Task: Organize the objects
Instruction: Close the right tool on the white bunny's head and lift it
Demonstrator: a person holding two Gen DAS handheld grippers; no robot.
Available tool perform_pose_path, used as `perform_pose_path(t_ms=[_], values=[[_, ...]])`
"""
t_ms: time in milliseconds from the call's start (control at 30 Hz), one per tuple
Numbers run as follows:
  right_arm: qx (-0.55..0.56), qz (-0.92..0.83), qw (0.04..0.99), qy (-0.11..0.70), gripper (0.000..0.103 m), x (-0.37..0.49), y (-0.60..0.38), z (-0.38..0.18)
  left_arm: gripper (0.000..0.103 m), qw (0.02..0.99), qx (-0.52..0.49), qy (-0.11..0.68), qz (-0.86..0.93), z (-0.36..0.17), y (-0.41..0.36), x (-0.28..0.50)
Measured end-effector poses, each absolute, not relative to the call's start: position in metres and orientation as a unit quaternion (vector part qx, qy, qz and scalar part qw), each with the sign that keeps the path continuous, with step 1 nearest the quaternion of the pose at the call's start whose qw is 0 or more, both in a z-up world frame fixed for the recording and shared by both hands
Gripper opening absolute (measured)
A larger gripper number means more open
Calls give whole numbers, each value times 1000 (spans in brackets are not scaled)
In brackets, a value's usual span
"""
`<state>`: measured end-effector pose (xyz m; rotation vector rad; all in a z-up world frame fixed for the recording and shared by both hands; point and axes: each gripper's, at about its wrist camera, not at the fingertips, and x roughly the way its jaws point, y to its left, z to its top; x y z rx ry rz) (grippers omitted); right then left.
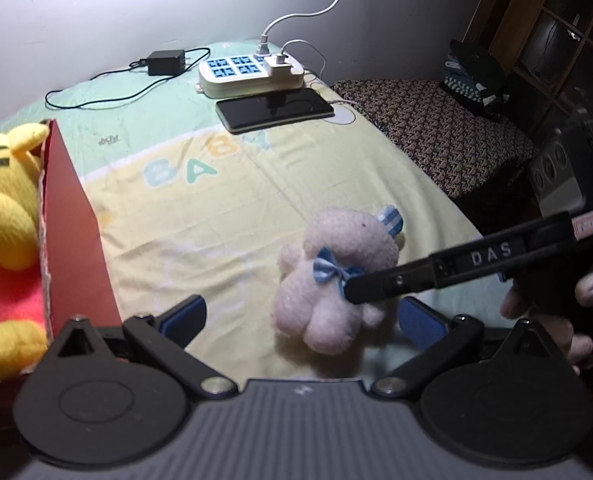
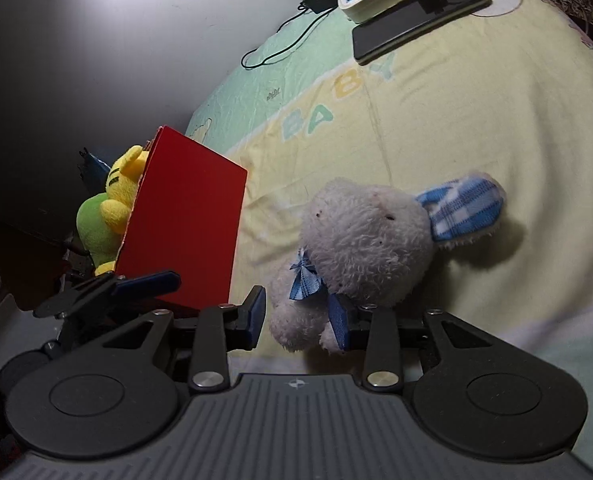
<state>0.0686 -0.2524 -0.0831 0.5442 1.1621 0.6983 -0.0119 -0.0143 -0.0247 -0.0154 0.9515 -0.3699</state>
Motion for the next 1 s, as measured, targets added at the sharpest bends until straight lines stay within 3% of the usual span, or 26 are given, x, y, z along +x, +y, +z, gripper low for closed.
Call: perform_pose_path(t_ms=[167, 233, 433, 667, 1000], values=[[282, 261, 751, 537, 38, 57, -273, -96, 97, 863, -12, 467, -193, -40, -22, 6], [295, 248, 754, 532, 45, 53, -279, -98, 94, 857, -12, 476, -197, -47, -26, 11], [312, 224, 770, 509, 47, 45, -293, -94, 94, 842, -25, 491, -223, -60, -37, 19], [338, 216, 766, 503, 48, 54, -293, -105, 82, 826, -27, 518, -222, -82, -46, 36], [380, 253, 735, 501, 56, 73, -271, -114, 79, 819, -44, 534, -207, -92, -44, 49]])
